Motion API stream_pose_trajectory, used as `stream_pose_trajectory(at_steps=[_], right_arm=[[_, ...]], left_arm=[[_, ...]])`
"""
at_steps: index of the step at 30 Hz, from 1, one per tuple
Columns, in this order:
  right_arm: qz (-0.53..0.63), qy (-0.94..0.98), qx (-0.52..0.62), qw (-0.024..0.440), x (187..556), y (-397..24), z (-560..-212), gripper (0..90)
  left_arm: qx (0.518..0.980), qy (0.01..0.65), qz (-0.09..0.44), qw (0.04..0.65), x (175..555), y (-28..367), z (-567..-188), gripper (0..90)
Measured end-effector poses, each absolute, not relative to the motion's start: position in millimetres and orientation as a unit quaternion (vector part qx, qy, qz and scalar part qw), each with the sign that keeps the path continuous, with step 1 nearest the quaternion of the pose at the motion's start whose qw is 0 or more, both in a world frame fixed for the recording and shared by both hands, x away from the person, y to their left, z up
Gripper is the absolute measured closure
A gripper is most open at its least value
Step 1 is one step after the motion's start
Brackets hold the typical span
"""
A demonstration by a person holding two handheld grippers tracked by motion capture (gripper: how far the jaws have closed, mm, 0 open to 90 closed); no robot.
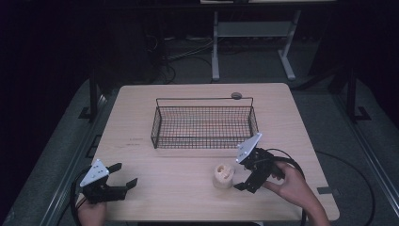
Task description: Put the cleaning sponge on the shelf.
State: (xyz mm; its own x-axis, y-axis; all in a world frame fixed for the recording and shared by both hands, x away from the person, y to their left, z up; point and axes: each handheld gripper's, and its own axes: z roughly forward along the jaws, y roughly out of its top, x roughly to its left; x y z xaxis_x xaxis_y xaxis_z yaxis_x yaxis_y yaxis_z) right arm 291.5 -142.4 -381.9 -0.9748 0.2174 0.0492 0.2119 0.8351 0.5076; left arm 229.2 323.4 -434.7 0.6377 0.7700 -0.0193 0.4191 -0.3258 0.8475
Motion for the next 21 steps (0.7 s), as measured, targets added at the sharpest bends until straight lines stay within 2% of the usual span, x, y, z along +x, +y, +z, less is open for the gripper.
stream_pose_trajectory(at_steps=[21], right_arm=[[0.233,0.969,0.083,0.007,297.8,-112.1,-380.9,14.9]], left_arm=[[0.787,0.378,0.197,0.445,229.4,323.8,-434.9,13.7]])
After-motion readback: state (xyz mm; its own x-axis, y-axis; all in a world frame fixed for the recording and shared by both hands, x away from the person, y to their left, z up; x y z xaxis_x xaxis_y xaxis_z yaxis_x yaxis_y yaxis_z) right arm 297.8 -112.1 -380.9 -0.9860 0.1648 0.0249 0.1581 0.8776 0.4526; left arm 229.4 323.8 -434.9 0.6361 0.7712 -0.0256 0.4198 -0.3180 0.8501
